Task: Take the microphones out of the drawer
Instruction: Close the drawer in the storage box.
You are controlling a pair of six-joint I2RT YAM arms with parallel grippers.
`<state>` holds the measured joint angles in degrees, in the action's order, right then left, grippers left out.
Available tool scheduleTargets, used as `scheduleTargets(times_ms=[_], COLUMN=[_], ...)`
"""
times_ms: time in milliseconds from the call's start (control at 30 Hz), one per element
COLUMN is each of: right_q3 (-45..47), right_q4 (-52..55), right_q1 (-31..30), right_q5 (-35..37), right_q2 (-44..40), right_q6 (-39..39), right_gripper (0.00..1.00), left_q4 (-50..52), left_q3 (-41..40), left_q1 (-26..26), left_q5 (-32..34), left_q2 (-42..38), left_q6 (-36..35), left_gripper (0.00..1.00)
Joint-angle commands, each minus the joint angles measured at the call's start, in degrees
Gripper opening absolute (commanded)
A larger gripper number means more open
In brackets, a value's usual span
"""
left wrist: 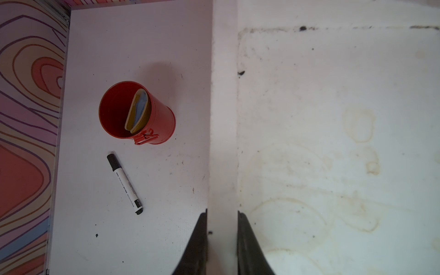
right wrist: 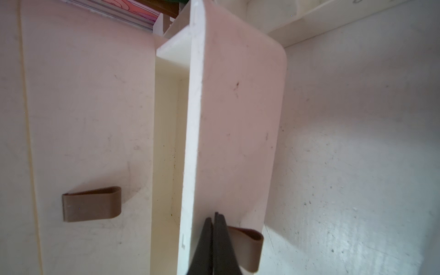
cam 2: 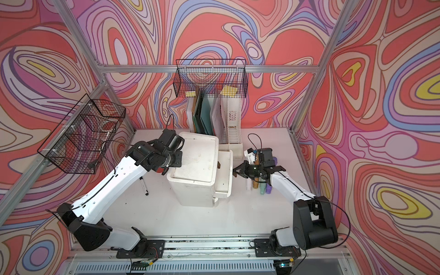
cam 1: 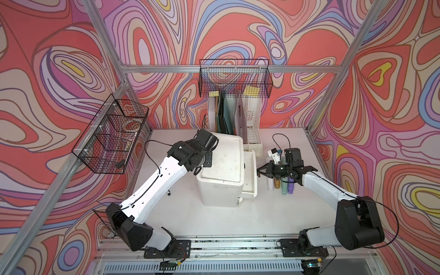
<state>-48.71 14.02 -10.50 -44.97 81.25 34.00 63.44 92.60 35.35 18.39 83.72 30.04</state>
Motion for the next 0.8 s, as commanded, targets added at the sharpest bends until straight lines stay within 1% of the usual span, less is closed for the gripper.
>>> scheduleTargets(times_ms=[0, 233, 467, 600, 767], right_q3=[-1.2, -4.0, -6.3, -6.4, -5.5], right_q4=[-1.3, -3.9, -5.1, -5.0, -3.5], right_q1=[-3.3, -8.1, -11.4, -11.6, -11.6], right_q5=[0.1, 1.3, 2.1, 3.7, 9.2], right_q2=[2.4, 6.0, 9.0, 8.7, 5.6], right_q6=[1.6, 3.3, 4.2, 4.4, 3.9], right_gripper=[0.0, 0.0, 0.0, 0.0, 0.0], left_q4=[4.2, 4.2, 4.2, 4.2, 4.1], left_q3=[-1.1, -1.1, -1.0, -1.1, -1.1], left_q1=[-0.3, -0.3, -0.3, -0.3, -0.3], left_q5=[2.8, 2.9, 3.0, 3.1, 3.2], left_q2=[0.4, 0.4, 0.5, 0.5, 0.4], left_q6=[-1.1, -1.1, -1.2, -1.3, -1.4], left_gripper=[0.0, 0.0, 0.0, 0.0, 0.0])
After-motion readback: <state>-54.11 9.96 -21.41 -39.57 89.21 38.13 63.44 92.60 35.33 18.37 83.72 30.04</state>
